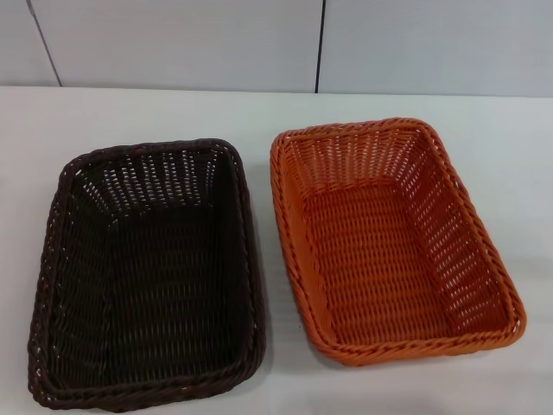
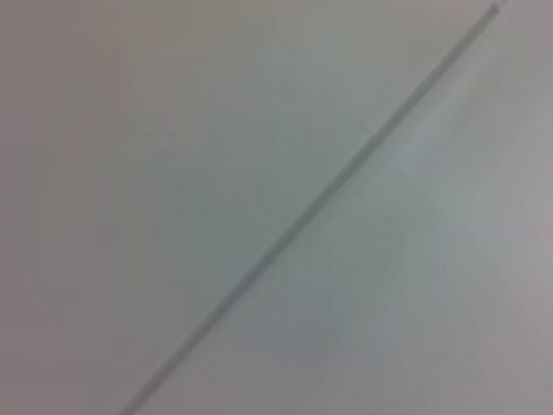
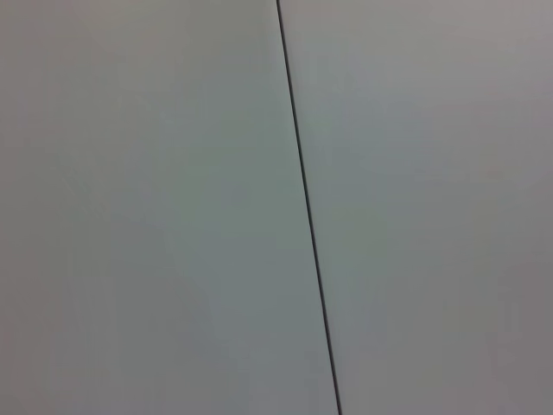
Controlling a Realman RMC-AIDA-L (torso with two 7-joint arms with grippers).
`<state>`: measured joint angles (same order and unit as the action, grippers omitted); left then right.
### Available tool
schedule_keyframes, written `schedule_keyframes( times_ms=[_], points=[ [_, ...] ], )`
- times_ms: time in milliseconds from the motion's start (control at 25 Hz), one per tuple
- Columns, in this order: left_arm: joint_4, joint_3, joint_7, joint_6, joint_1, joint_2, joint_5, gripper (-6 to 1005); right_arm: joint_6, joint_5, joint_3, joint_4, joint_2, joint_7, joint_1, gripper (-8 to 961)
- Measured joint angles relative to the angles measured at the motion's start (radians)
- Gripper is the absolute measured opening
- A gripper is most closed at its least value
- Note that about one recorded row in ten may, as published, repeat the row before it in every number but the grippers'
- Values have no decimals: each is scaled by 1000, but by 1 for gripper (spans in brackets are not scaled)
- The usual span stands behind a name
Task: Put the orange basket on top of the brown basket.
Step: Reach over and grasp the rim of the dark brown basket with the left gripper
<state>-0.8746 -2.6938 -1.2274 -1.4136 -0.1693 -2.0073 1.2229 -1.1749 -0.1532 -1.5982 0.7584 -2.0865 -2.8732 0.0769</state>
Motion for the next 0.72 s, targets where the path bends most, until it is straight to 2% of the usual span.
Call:
schedule_keyframes(
  times_ms=[240, 280, 440, 600, 640, 720],
  points=[
    [-193, 17, 129, -54, 12, -23, 146, 811, 0, 0, 1, -4, 0, 0, -19, 793],
    [-193, 17, 129, -54, 12, -23, 146, 810, 0, 0, 1, -5, 0, 0, -24, 793],
    [-336, 21, 188, -41, 26, -51, 238, 810, 2, 0, 1, -6, 0, 0, -33, 794],
    [-429, 56, 227, -19, 38, -55, 306, 810, 5, 0, 1, -7, 2, 0, -38, 793],
    [-540, 117, 285, 24, 46, -55, 421, 810, 5, 0, 1, -7, 2, 0, -39, 792],
    [-559, 127, 294, 32, 48, -56, 442, 809, 4, 0, 4, -7, 2, 0, -40, 792]
  ],
)
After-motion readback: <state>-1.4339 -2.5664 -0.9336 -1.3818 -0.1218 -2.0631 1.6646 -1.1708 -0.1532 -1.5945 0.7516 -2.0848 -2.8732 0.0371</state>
